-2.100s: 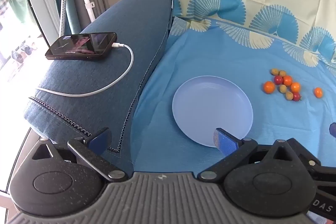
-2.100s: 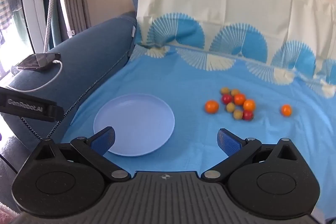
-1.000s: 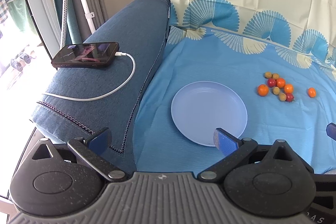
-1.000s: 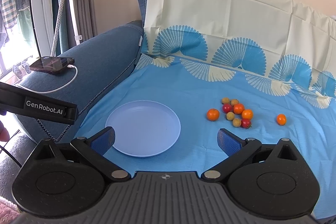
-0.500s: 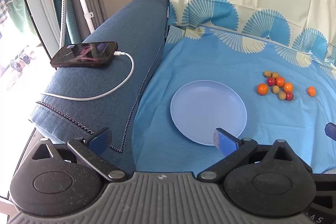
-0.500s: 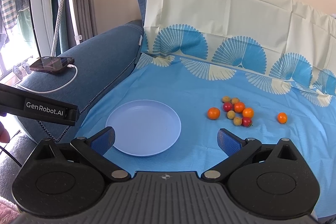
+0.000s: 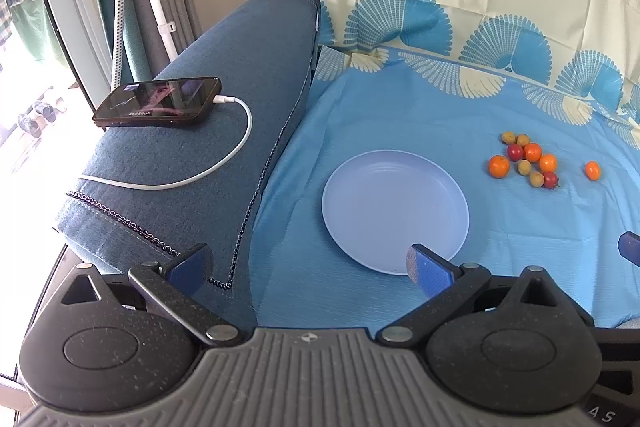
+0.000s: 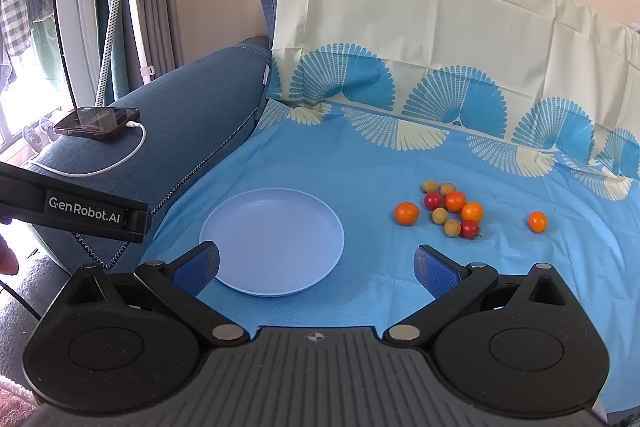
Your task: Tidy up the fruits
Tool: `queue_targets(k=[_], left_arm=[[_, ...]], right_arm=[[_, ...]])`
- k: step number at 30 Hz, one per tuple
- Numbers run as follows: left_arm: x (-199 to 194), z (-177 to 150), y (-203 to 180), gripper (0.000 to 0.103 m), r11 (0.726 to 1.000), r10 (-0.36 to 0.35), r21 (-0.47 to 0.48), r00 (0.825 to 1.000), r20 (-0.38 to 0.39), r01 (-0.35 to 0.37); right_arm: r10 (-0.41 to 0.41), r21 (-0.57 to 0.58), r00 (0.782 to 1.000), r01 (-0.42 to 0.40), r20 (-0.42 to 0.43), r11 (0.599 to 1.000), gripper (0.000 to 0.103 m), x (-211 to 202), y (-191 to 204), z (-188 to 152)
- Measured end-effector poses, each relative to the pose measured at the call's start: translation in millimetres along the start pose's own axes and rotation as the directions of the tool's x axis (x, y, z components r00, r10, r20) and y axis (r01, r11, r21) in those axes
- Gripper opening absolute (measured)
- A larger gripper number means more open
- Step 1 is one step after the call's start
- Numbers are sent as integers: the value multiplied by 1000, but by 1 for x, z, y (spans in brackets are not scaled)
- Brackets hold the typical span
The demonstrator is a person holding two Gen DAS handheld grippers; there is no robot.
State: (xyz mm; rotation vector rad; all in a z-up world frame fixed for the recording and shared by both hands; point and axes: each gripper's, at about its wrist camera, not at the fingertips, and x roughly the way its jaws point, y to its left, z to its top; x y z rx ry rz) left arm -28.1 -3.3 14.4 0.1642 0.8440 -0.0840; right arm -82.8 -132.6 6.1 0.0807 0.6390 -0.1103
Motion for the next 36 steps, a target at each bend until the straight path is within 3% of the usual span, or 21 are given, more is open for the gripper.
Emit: queue_targets(k=[36], left_arm=[[-11, -5, -6, 103, 1000, -4, 25, 1000, 8, 3]], right_arm=[[2, 18, 1000, -2, 23, 1000, 103, -9, -4, -5]])
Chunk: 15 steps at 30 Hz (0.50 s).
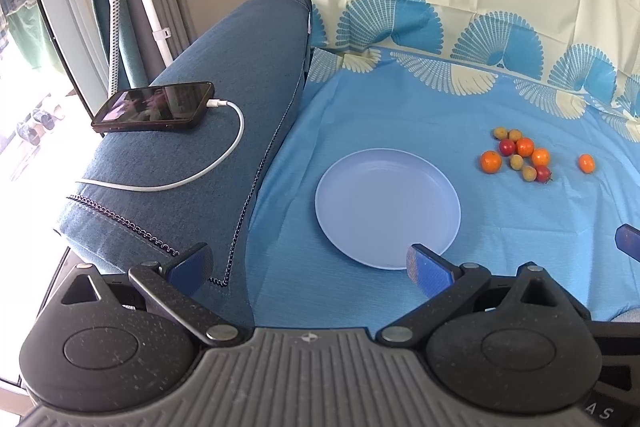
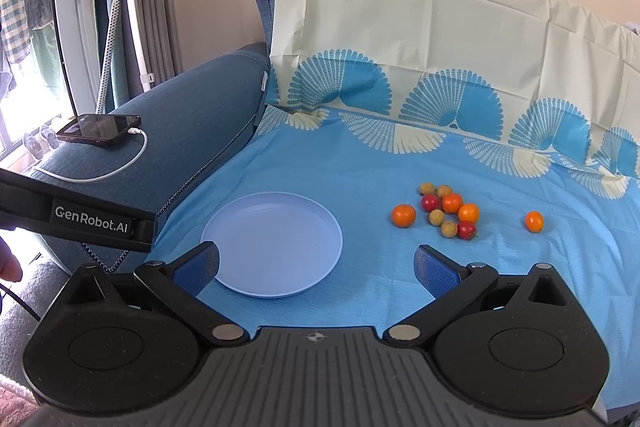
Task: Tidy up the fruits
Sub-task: 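Grasp a mandarin with the left tool while the right tool grasps another mandarin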
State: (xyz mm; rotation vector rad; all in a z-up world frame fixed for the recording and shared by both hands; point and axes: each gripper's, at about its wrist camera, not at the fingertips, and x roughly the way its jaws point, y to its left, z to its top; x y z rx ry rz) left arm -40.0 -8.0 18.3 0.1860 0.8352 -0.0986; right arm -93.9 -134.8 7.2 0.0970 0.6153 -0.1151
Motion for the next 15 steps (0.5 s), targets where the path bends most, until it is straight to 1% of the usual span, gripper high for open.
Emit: queue_targets(k=[9, 13, 15], left_arm=[[-7, -3, -10, 103, 1000, -16, 14, 1000, -14, 17], [-8, 0, -22, 103, 999, -43, 19, 999, -21, 43], [-8, 2, -31, 103, 998, -52, 36, 998, -19, 53]], right_arm=[[-21, 56, 1000, 21, 0, 998, 103, -7, -14, -2], [-58, 76, 998, 57, 20, 995, 103, -17, -30, -4], [-102, 90, 994, 98, 42, 991, 103, -21, -45, -4]])
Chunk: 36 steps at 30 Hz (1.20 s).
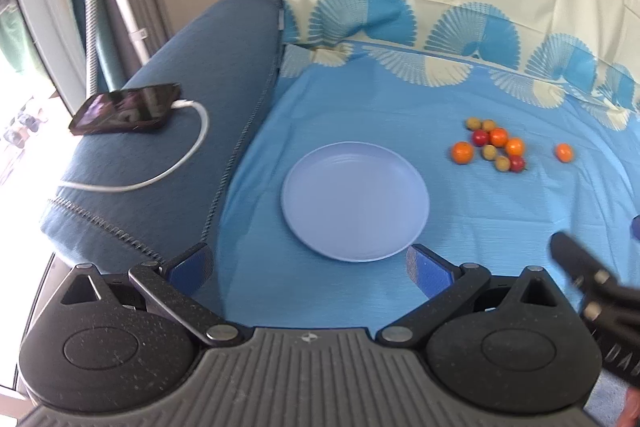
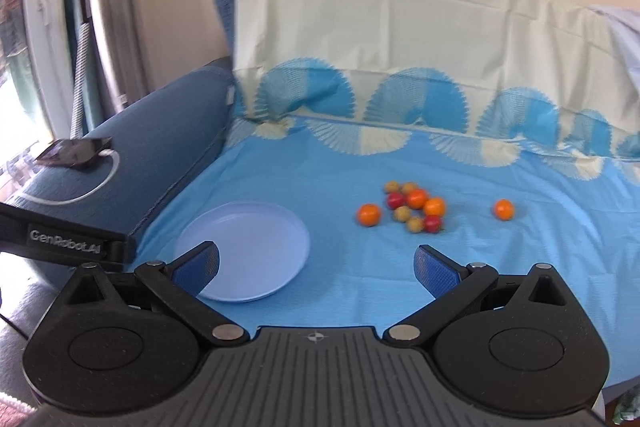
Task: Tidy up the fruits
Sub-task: 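Grasp a mandarin with the left tool while the right tool grasps another mandarin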
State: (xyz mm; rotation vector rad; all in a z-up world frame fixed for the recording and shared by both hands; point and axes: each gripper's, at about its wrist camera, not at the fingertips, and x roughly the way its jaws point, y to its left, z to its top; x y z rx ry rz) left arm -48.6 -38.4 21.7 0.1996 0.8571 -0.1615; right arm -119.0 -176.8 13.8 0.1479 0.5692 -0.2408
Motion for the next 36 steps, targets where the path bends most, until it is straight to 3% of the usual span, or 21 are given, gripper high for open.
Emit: queue_targets(k=[6, 10, 14, 17, 24, 31, 36], left_arm=[[17, 26, -37, 103, 997, -44, 62, 999, -4, 45], [44, 57, -63, 103, 994, -70, 79, 998, 5, 70], [85, 88, -90, 103, 990, -115, 76, 993, -37, 118], [124, 104, -120, 103, 991, -90, 97, 994, -64, 96], [225, 121, -188, 103, 972, -77, 207, 985, -155, 109], [304, 135, -216, 103, 979, -85, 161, 965, -249, 128], [345, 135, -221, 103, 983, -54, 148, 943, -328, 107]], right_arm=[[-168, 46, 982, 165, 85, 985, 103, 8, -50, 7], [-230, 106, 969, 220, 95, 970, 103, 29, -90, 13], [-297, 170, 954, 287, 36, 943, 103, 67, -140, 16], [-335, 220, 942, 331, -22, 917, 103, 105, -174, 14], [-359, 212, 922, 383, -144, 899, 103, 219, -242, 12], [-306, 204, 921, 356, -239, 912, 102, 314, -284, 8], [-304, 186, 900, 371, -311, 910, 102, 356, -299, -3]])
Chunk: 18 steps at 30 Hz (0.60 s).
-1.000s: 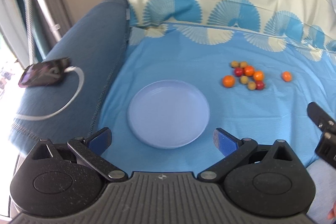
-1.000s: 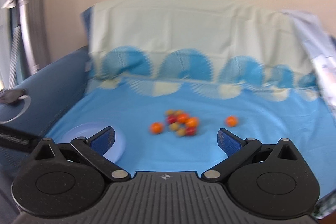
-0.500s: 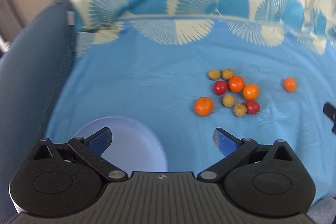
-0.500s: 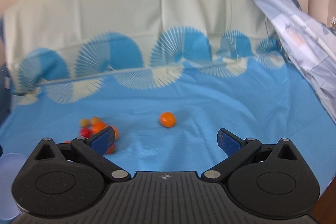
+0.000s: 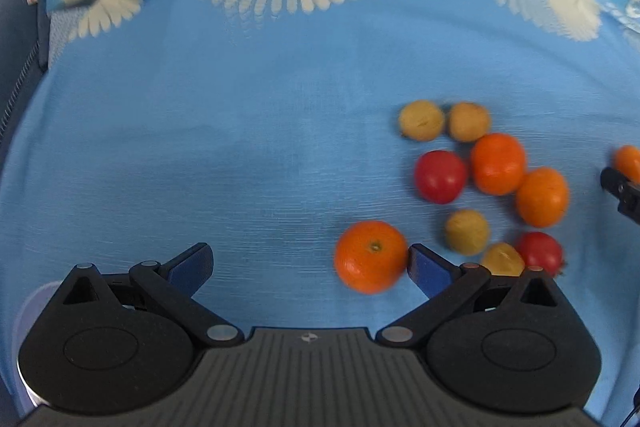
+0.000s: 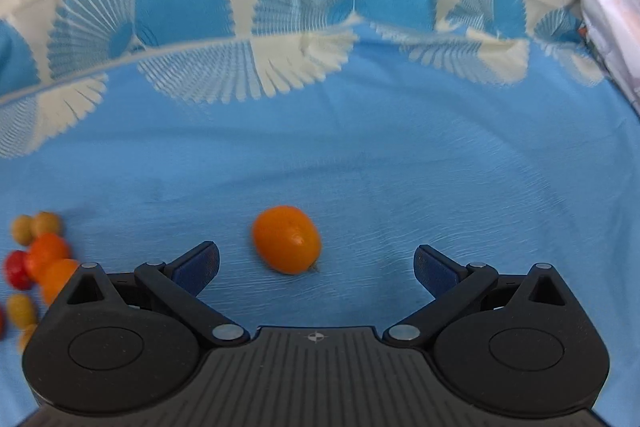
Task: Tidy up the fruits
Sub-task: 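Grasp a mandarin with the left tool while the right tool grasps another mandarin, then carry both mandarins over the plate and open both tools to drop them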
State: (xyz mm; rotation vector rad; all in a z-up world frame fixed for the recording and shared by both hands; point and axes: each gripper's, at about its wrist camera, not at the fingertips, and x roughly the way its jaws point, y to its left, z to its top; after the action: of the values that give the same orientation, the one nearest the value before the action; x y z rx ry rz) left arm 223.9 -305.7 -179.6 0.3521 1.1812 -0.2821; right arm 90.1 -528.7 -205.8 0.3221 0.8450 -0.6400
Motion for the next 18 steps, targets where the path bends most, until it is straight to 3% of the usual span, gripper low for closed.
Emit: queue_targets(k=[5, 6, 7, 8, 9, 11, 18], left_arm=[[9, 1, 7, 103, 998, 1, -59, 1000, -22, -2], [7, 0, 8, 95, 998, -6, -56, 1000, -11, 6], [2, -1, 8, 71, 998, -19, -53, 1000, 7, 19], [-3, -2, 8, 55, 998, -37, -50, 999, 17, 38], [-7, -3, 7, 41, 998, -52, -44, 999, 11, 53], [-14, -6, 7, 41, 997, -57, -59, 998, 14, 58], [-75, -28, 26, 41, 983, -124, -127, 990, 74, 132]], right_arm=[[1, -8, 999, -1, 37, 1000, 102, 2, 1, -5], [5, -13, 999, -4, 42, 1000, 102, 1, 1, -5], [21, -23, 999, -20, 49, 1000, 91, -1, 1, -6], [47, -35, 997, -45, 66, 998, 78, -5, 1, -6], [72, -46, 995, -69, 67, 997, 41, -9, 3, -7], [67, -55, 997, -64, 49, 996, 38, -15, 7, -6], [98, -72, 988, -89, 122, 993, 38, -73, 11, -10]])
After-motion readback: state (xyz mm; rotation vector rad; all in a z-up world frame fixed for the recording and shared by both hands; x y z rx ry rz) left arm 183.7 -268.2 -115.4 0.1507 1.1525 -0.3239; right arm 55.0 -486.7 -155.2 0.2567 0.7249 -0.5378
